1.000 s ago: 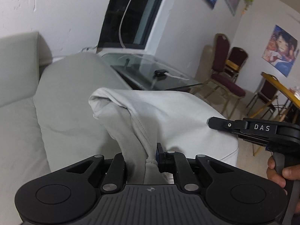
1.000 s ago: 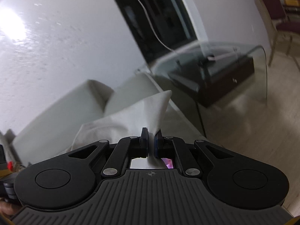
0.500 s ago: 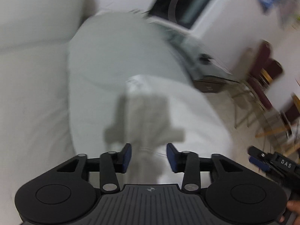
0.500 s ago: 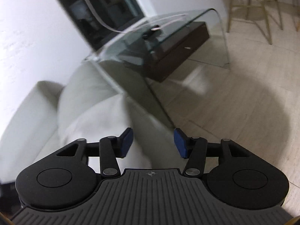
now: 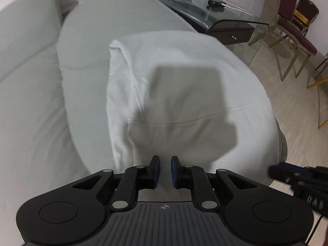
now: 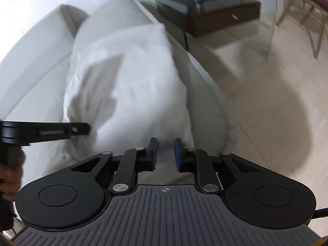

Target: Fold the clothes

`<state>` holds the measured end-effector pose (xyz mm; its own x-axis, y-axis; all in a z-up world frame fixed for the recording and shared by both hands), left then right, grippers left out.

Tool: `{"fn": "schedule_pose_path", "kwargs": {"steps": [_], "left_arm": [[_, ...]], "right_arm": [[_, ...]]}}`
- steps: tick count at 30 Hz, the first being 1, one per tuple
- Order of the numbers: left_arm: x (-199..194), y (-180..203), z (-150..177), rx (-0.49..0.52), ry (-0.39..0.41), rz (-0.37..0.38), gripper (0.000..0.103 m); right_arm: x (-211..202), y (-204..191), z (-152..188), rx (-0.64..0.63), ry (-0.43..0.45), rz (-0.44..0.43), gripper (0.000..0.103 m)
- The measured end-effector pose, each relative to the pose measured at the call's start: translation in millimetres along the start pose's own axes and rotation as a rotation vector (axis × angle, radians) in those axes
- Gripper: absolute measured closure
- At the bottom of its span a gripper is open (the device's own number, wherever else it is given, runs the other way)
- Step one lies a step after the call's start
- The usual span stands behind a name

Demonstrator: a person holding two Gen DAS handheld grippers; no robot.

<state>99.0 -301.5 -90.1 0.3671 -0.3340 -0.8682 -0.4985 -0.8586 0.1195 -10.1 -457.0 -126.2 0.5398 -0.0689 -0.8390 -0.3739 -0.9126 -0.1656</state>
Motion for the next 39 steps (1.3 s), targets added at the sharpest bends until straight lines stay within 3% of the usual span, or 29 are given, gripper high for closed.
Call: {"fn": "schedule_pose_path", "kwargs": {"steps": [2, 3, 5, 6, 8, 11, 13, 18, 22, 25, 39], "left_arm": [[-25.8, 4.3, 0.6, -0.008, 0.047, 0.008, 0.066], [-39.0, 6.5, 0.9, -0.015, 0.073, 0.017, 0.062], [-65.0, 10.7, 0.9, -0.028, 0.122, 0.033, 0.052], [-78.1, 13.2, 0.5, -0.034, 0.143, 0.036, 0.047], [-106.7, 20.7, 0.8, -0.037, 0.189, 0.042, 0.028], [-139.2, 21.5, 3.0, -0.065, 0.223, 0.033, 0.021], [-154.5, 19.8, 4.7, -0.091, 0.222, 0.03, 0.009], [-193.2, 21.0, 5.9, -0.114, 0.248, 0.018, 0.002], [-218.6, 24.9, 4.0, -0.11, 0.298, 0.002, 0.001], [-222.8, 27.1, 7.2, -0.116, 0.292, 0.024, 0.001], [-203.4, 19.9, 14.1, -0.15, 0.244, 0.013, 0.002]], "right_arm": [[-14.6, 1.1, -3.9, 0.024, -0.017, 0.014, 0.076], [-26.6, -1.5, -9.1, 0.036, -0.002, -0.008, 0.074], [-55.2, -12.4, -20.3, 0.043, 0.052, -0.065, 0.045], [-71.1, -18.8, -26.4, 0.038, 0.08, -0.087, 0.038], [-99.0, -34.7, -35.2, 0.004, 0.104, -0.125, 0.036], [-131.1, -55.2, -39.9, -0.064, 0.091, -0.127, 0.029], [-150.3, -63.2, -41.4, -0.107, 0.091, -0.104, 0.027], [-195.8, -74.5, -41.5, -0.175, 0.065, -0.067, 0.025], [-231.1, -79.0, -41.9, -0.261, 0.081, 0.027, 0.022], [-244.3, -79.0, -38.0, -0.299, 0.066, 0.074, 0.021], [-233.3, -85.9, -27.6, -0.345, 0.013, 0.093, 0.021]]}}
Point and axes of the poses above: each gripper's, at about its wrist camera, not at the fingertips, and x roughly the way its jaws point, y to its right, z to its underside, the point moved 10 cm from there along x, roughly the way its jaws point, and after that the axes turned 5 degrees about -x, right-handed, at the moved point
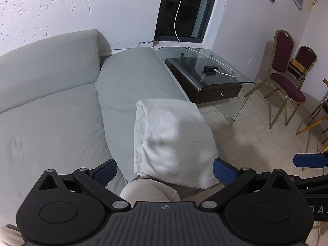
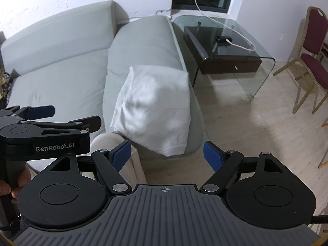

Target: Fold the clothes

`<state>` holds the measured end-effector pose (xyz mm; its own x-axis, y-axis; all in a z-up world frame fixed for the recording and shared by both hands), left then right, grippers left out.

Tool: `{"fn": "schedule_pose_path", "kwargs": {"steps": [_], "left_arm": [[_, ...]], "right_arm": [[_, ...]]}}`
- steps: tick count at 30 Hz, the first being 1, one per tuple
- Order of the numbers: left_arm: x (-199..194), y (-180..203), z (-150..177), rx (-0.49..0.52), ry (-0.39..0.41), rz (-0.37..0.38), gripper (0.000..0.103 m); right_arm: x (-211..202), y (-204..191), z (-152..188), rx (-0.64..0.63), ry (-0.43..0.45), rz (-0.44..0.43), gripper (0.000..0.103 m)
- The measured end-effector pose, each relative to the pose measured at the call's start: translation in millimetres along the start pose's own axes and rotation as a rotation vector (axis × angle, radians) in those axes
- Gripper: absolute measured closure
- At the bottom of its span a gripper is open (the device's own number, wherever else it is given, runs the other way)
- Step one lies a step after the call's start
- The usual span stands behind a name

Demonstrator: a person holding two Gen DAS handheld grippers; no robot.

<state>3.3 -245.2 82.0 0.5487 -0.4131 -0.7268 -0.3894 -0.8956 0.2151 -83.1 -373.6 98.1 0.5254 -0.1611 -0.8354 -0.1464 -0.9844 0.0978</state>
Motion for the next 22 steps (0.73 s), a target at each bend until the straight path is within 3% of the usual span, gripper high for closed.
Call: {"fn": "schedule_pose_path", "kwargs": {"steps": [22], "left_arm": [[24.3, 7.1, 2.9, -0.017, -0.028, 0.012, 0.002]], "right_arm": [[16.3, 15.7, 0.2, 0.041, 0.001, 0.016, 0.021]]}}
Point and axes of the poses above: each gripper's, at about its wrist camera, not at the fingertips, and x roughly the way its jaws point, y to its right, z to its underside, the point moved 10 cm from there along x, roughly the way its jaws point, and after that the axes turned 5 degrees about -x, right-handed, at the moved point
